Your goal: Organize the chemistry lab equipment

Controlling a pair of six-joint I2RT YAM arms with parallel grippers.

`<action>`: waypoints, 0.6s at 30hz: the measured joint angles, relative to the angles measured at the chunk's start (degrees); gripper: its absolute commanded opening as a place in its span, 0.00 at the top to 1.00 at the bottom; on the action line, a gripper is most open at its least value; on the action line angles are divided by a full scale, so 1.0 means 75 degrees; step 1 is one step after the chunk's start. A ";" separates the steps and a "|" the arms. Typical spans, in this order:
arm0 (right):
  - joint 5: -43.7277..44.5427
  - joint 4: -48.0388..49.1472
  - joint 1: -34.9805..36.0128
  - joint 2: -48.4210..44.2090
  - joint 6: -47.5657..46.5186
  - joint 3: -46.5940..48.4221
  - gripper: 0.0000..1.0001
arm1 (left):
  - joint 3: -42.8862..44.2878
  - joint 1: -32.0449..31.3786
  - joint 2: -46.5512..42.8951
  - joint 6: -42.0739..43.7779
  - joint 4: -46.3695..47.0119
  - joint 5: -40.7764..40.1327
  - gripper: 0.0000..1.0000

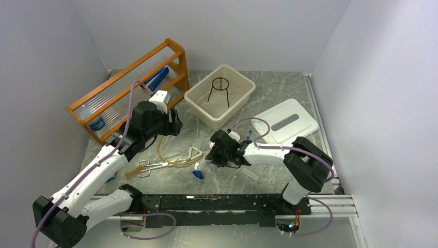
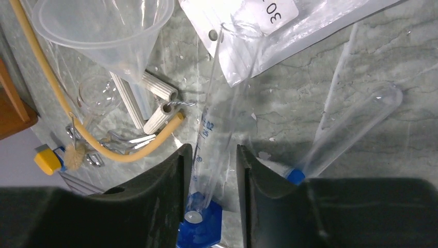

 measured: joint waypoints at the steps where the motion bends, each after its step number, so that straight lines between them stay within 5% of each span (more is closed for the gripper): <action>1: 0.0017 0.0012 0.0003 0.0009 0.0029 0.0000 0.71 | -0.0003 0.0000 0.0006 0.0000 0.0000 -0.0006 0.29; 10: 0.0079 0.0210 0.0041 -0.0256 0.0411 -0.0169 0.82 | -0.0006 0.0000 0.0015 0.0000 0.0006 -0.0029 0.28; 18: 0.0449 -0.0361 0.0050 -0.2168 0.0396 -0.0172 0.83 | -0.0006 0.0000 -0.0055 -0.0012 0.0009 -0.0041 0.29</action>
